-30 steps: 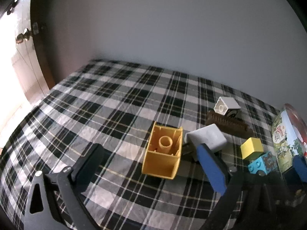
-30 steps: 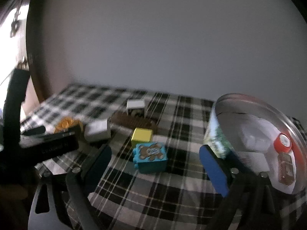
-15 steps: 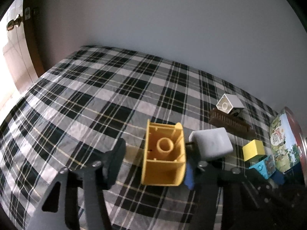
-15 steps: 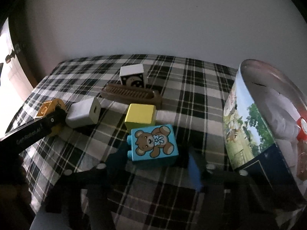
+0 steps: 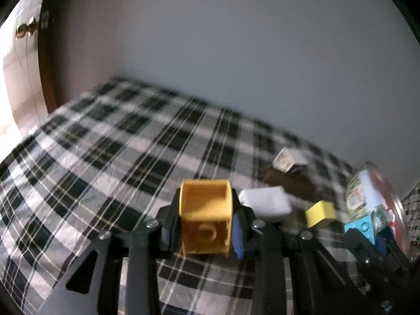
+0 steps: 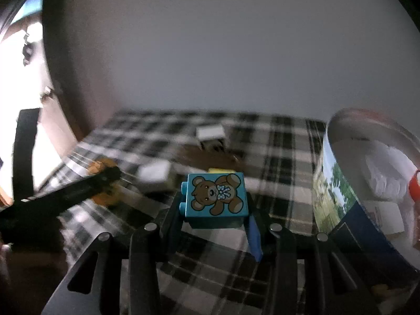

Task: Organize rigid objects
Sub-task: 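Grasp the hollow yellow brick with the left tool while the right tool grasps the blue teddy-bear block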

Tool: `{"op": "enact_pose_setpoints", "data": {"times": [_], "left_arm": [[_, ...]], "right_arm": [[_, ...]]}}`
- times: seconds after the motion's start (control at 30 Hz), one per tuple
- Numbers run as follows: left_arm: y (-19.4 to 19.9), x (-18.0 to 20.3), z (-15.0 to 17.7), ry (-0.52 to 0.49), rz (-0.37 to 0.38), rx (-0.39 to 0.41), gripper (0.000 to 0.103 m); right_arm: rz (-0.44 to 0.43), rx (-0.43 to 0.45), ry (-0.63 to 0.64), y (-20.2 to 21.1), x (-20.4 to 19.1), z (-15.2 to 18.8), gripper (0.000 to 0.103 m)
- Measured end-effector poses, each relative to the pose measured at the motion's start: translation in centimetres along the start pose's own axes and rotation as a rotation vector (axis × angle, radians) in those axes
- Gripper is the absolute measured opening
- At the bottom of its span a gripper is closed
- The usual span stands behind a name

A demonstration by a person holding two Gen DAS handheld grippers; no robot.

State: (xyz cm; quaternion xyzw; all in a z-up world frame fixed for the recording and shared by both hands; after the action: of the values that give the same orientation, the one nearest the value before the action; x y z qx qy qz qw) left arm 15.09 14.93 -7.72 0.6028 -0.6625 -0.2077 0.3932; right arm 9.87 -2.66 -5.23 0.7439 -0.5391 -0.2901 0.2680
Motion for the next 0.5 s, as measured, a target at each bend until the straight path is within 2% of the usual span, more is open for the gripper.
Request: {"op": "enact_pose_setpoints", "data": {"times": [0.1,0.2,0.27,0.4,0.5], "left_arm": [[1.3,1.6,-0.2,-0.040,0.021,0.068,0.031],[2.2,2.8,-0.4,-0.075,0.032,0.112,0.031],[2.8,3.5,-0.5,-0.104,0.042,0.139,0.031],[2.9,3.5,-0.7,-0.108,0.034,0.140,0.031],[3.5,3.4,-0.8,-0.097,0.077,0.160,0.031]], "right_arm": [[-0.056,0.088,0.012,2.2,-0.7,-0.6,0.046],[-0.075,0.136,0.025,3.4,-1.2,-0.9,0.046],[-0.062,0.153,0.034,3.9,-1.2,-0.9,0.046],[-0.018,0.165,0.025,4.0,-0.9,-1.0,0.046],[0.012,0.178,0.014,3.9,-0.4,-1.3,0.046]]}}
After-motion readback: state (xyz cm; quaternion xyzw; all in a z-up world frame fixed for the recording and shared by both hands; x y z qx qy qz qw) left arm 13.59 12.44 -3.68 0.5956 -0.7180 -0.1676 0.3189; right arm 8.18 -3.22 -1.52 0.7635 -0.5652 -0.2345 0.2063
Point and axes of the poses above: each gripper's, at about its wrist camera, not at the fingertips, and y roughly against the way its jaws point, x to its right, z to its underside, the point moved 8 cm from there along -y, roughly the way its jaws point, and after that the axes turned 11 degrees about -x, right-handed, at the moved point
